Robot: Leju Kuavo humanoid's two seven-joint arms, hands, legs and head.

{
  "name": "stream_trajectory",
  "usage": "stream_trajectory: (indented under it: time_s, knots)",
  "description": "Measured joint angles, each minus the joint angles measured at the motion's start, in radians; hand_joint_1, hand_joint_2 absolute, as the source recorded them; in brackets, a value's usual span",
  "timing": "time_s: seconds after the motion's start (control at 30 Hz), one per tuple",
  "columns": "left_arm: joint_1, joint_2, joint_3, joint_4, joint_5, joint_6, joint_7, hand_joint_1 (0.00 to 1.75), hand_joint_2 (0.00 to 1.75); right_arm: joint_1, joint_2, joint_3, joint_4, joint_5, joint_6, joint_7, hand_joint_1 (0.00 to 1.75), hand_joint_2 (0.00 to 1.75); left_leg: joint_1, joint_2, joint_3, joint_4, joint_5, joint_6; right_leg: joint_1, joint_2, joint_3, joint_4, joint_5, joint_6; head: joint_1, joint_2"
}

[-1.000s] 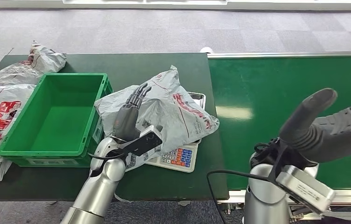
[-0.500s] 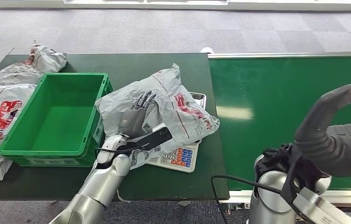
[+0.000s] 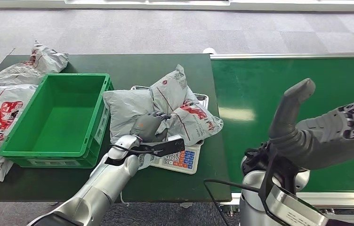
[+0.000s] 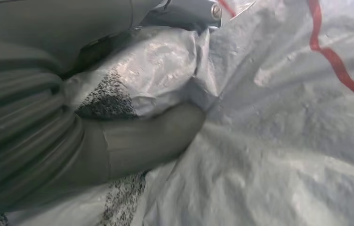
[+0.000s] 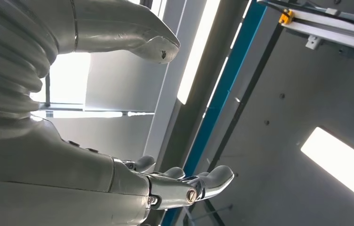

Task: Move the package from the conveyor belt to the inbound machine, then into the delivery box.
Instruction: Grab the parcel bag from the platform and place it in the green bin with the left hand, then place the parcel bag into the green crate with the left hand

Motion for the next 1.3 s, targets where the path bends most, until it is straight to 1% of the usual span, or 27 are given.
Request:
stream_trajectory:
  time_s: [0.1,0.3,0.47,0.53,0.57,0.63,0.7,0.73,0.8,0.87,0.93,0.97,1.0,1.07,1.1,1.13,1.17,1.2,1.23,1.3]
  knots:
    - [-0.002,0.001,0.000,0.005,0.004,0.005,-0.003,1.75,1.75,0.000,0.000,0.008,0.006,-0.004,0.000,-0.006,0.00,1.75,0.000,0.000,0.000,0.000,0.000,0.000,0.000,0.000,0.000,0.000,0.000,0.000,0.000,0.000]
    - [-0.003,0.006,0.010,-0.019,0.058,0.108,-0.012,1.75,1.75,0.000,0.000,0.009,0.012,-0.001,0.000,-0.016,0.00,1.75,0.000,0.000,0.000,0.000,0.000,0.000,0.000,0.000,-0.001,0.000,0.000,0.000,0.000,0.000]
    - [-0.004,0.009,0.022,-0.041,0.072,0.130,-0.015,1.75,1.75,0.000,0.000,0.009,0.016,-0.001,0.000,-0.017,0.00,1.75,0.000,0.000,-0.001,0.000,0.000,0.000,0.000,0.000,-0.001,0.000,0.000,0.000,0.000,0.000]
    - [-0.003,0.010,0.028,-0.051,0.085,0.153,-0.023,1.75,1.75,0.000,0.000,0.009,0.017,-0.002,0.000,-0.019,0.00,1.75,0.000,0.000,-0.001,0.000,0.000,0.000,0.000,0.000,-0.001,0.000,0.000,0.000,0.000,0.000]
    - [-0.001,0.011,0.033,-0.061,0.098,0.184,-0.031,1.75,1.75,0.001,0.000,0.009,0.018,-0.002,0.000,-0.021,0.00,1.75,0.000,0.000,-0.001,0.000,0.000,0.000,0.000,0.000,-0.001,0.000,0.000,0.000,0.000,0.000]
    - [0.005,0.013,0.052,-0.102,0.124,0.298,-0.038,1.75,1.75,0.002,0.000,0.008,0.018,-0.004,0.000,-0.027,0.00,1.75,0.000,0.000,-0.001,0.000,0.000,0.000,0.000,0.000,-0.001,0.000,0.000,0.000,0.000,0.000]
    - [0.013,0.019,0.081,-0.164,0.118,0.416,-0.024,1.75,1.75,0.004,0.000,0.005,0.018,-0.004,0.000,-0.030,0.00,1.75,0.000,0.000,-0.001,0.000,0.000,0.000,0.000,0.000,-0.001,0.000,0.000,0.000,0.000,0.000]
    - [0.016,0.023,0.096,-0.197,0.097,0.450,-0.009,1.75,1.75,0.005,0.000,0.004,0.019,-0.004,0.000,-0.031,0.00,1.75,0.000,0.000,-0.001,0.000,0.000,0.000,0.000,0.000,-0.001,0.000,0.000,0.000,0.000,0.000]
    - [0.031,0.033,0.134,-0.270,0.019,0.479,0.026,1.75,1.75,0.006,0.000,0.000,0.021,-0.004,0.000,-0.031,0.00,1.75,0.000,0.000,-0.001,0.000,0.000,0.000,0.001,0.000,-0.001,0.000,0.000,0.000,0.000,0.000]
    - [0.055,0.042,0.192,-0.353,-0.097,0.484,0.061,1.75,1.75,0.009,0.000,-0.007,0.023,-0.004,0.000,-0.031,0.00,1.75,0.000,0.001,-0.001,0.000,0.000,0.000,0.002,0.000,-0.001,0.000,0.000,0.000,0.000,0.000]
    - [0.077,0.052,0.261,-0.434,-0.222,0.486,0.106,1.75,1.75,0.013,-0.001,-0.015,0.027,-0.005,0.000,-0.031,0.00,1.75,0.000,0.001,-0.001,-0.001,0.000,0.000,0.002,0.001,-0.002,0.000,0.000,0.000,0.000,0.000]
    - [0.088,0.063,0.290,-0.471,-0.273,0.486,0.144,1.75,1.75,0.013,-0.001,-0.018,0.029,-0.006,0.000,-0.030,0.00,1.75,0.000,0.002,-0.001,-0.001,0.000,0.000,0.002,0.001,-0.002,0.000,0.000,-0.001,0.000,0.000]
    - [0.101,0.082,0.307,-0.504,-0.305,0.486,0.207,1.75,1.75,0.014,-0.001,-0.020,0.031,-0.007,0.000,-0.030,0.00,1.75,0.001,0.002,-0.001,-0.001,0.000,-0.001,0.002,0.001,-0.002,0.001,-0.001,-0.001,0.000,0.000]
    - [0.118,0.148,0.300,-0.546,-0.328,0.486,0.409,1.75,1.75,0.015,-0.001,-0.025,0.035,-0.007,0.000,-0.030,0.00,1.75,0.001,0.004,0.000,-0.001,0.000,-0.001,0.003,0.003,-0.003,0.000,-0.001,-0.002,0.000,0.000]
    - [0.121,0.192,0.273,-0.551,-0.328,0.486,0.528,1.75,1.75,0.015,-0.001,-0.027,0.037,-0.007,0.000,-0.030,0.00,1.75,0.002,0.005,0.000,-0.001,0.000,-0.002,0.003,0.003,-0.003,0.000,-0.001,-0.002,0.000,0.000]
    - [0.122,0.235,0.239,-0.546,-0.329,0.486,0.627,1.75,1.75,0.016,-0.001,-0.030,0.039,-0.007,-0.001,-0.030,0.00,1.75,0.002,0.004,0.000,-0.001,0.000,-0.002,0.003,0.003,-0.003,0.000,-0.001,-0.003,0.000,0.000]
    - [0.121,0.270,0.205,-0.533,-0.329,0.486,0.689,1.75,1.75,0.016,-0.001,-0.032,0.040,-0.007,-0.001,-0.030,0.00,1.75,0.002,0.002,0.000,-0.001,0.000,-0.002,0.004,0.002,-0.003,0.000,-0.001,-0.003,0.000,0.000]
    - [0.120,0.302,0.172,-0.514,-0.330,0.486,0.730,1.75,1.75,0.016,-0.001,-0.034,0.042,-0.006,-0.001,-0.030,0.00,1.75,0.002,0.001,0.000,-0.001,0.001,-0.002,0.004,0.001,-0.003,0.000,-0.002,-0.004,0.000,0.000]
    - [0.116,0.322,0.146,-0.489,-0.330,0.485,0.741,1.75,1.75,0.016,-0.001,-0.035,0.043,-0.006,-0.001,-0.030,0.00,1.75,0.002,-0.001,-0.001,-0.001,0.001,-0.002,0.004,-0.001,-0.002,0.001,-0.002,-0.004,0.000,0.000]
    - [0.095,0.347,0.104,-0.401,-0.330,0.476,0.745,1.75,1.75,0.016,-0.002,-0.036,0.044,-0.006,-0.001,-0.031,0.00,1.75,0.003,-0.002,-0.001,-0.001,0.001,-0.003,0.003,-0.001,-0.002,0.001,-0.002,-0.004,0.000,0.000]
